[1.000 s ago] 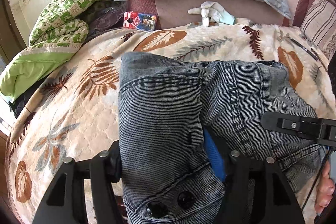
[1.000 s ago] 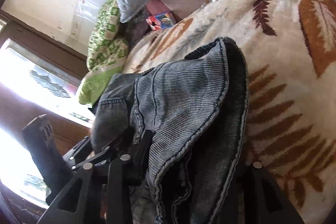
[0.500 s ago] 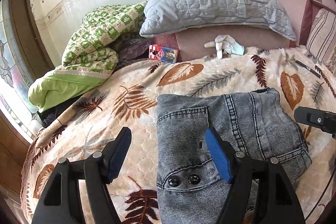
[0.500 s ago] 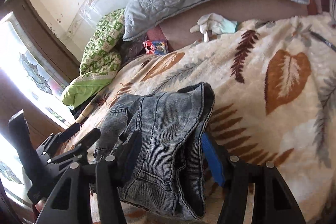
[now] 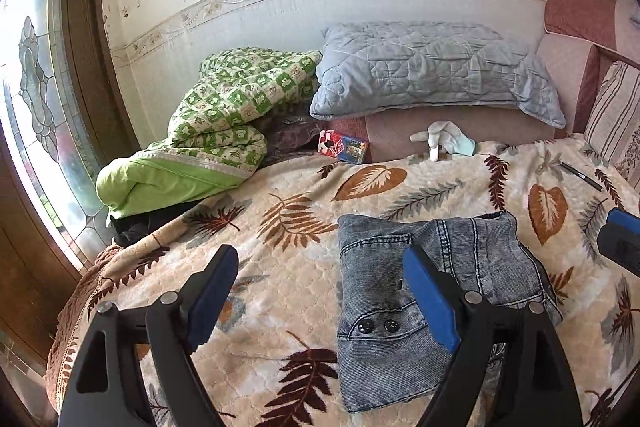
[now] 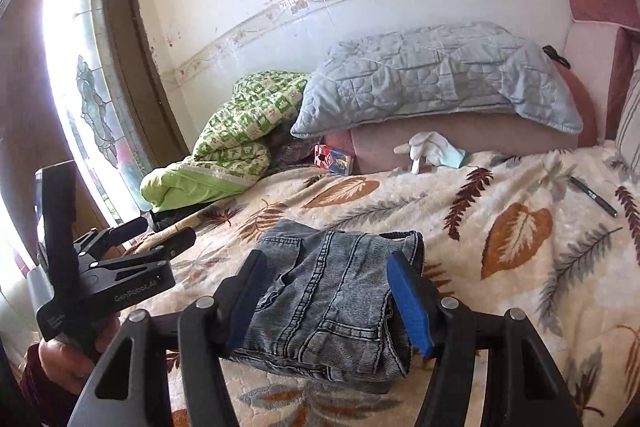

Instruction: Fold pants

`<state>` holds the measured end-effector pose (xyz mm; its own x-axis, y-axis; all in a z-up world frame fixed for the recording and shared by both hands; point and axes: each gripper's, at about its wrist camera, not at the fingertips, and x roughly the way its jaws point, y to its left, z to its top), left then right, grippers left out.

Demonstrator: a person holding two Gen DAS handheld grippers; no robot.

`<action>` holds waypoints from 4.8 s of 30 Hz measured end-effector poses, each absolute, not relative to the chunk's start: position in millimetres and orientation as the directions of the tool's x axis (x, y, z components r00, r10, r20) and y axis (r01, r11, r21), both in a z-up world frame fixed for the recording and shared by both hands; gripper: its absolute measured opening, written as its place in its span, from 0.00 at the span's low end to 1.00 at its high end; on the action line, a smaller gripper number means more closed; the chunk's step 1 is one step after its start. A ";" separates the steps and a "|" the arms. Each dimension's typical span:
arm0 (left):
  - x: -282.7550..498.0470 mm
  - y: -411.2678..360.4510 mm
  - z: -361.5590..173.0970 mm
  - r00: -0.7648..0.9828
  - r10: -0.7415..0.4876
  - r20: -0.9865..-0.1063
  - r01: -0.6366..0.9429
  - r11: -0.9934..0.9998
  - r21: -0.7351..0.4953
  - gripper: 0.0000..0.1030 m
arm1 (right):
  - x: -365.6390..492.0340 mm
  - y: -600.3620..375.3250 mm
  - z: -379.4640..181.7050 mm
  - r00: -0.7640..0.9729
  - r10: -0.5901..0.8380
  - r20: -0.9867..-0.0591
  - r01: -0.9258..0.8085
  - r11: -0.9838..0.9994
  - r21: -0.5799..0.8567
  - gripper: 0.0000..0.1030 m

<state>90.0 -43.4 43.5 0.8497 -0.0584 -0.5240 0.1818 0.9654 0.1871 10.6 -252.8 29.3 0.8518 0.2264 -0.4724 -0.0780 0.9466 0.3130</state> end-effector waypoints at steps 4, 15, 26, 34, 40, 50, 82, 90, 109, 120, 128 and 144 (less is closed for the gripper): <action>78.5 -37.2 45.0 0.855 -0.047 -0.517 0.171 0.966 0.196 0.83 | -2.2 -245.8 29.6 0.861 0.197 -0.468 -0.067 0.958 0.279 0.64; 56.3 -20.7 34.9 0.862 -0.055 -0.504 0.150 0.977 0.150 0.85 | -37.7 -238.1 13.9 0.856 0.170 -0.489 -0.038 0.963 0.268 0.64; 33.3 -35.0 31.5 0.862 -0.092 -0.498 0.195 0.968 0.159 0.87 | -37.4 -237.4 8.6 0.866 0.125 -0.484 -0.010 0.972 0.233 0.64; 33.4 -30.6 35.5 0.871 -0.070 -0.487 0.162 0.975 0.150 0.95 | -34.4 -232.9 7.4 0.872 0.116 -0.476 -0.017 0.978 0.207 0.64; 37.6 -26.3 34.0 0.866 -0.048 -0.497 0.140 0.979 0.149 0.95 | -39.3 -229.0 11.6 0.891 0.107 -0.440 -0.027 0.983 0.184 0.68; 35.6 -19.3 35.8 0.871 -0.032 -0.491 0.120 0.981 0.149 0.95 | -45.4 -225.7 18.1 0.915 0.081 -0.394 -0.020 0.987 0.157 0.71; 19.2 -2.9 48.4 0.888 -0.017 -0.459 0.086 0.988 0.129 0.95 | -51.3 -212.0 18.1 0.924 0.102 -0.368 -0.058 0.990 0.128 0.71; 18.0 -0.3 48.4 0.888 -0.014 -0.459 0.081 0.989 0.126 0.95 | -50.4 -208.9 15.5 0.922 0.110 -0.372 -0.070 0.990 0.120 0.71; 17.5 2.1 47.5 0.885 -0.006 -0.465 0.071 0.990 0.122 0.95 | -50.6 -207.8 15.9 0.925 0.114 -0.364 -0.075 0.990 0.119 0.71; 19.5 2.4 45.8 0.884 0.002 -0.468 0.066 0.990 0.128 0.95 | -49.0 -204.9 13.0 0.920 0.120 -0.372 -0.083 0.990 0.115 0.71; 17.9 3.2 45.6 0.885 0.004 -0.466 0.064 0.989 0.131 0.95 | -51.7 -204.9 14.2 0.924 0.121 -0.363 -0.084 0.990 0.115 0.71; 15.4 3.7 46.2 0.884 0.002 -0.468 0.065 0.990 0.127 0.95 | -52.7 -203.6 14.0 0.922 0.127 -0.365 -0.093 0.990 0.109 0.71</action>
<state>15.4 3.7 46.2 0.8837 0.0017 -0.4681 0.0654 0.9897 0.1270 -52.7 -203.7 14.0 0.9221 0.1271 -0.3654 -0.0932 0.9896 0.1092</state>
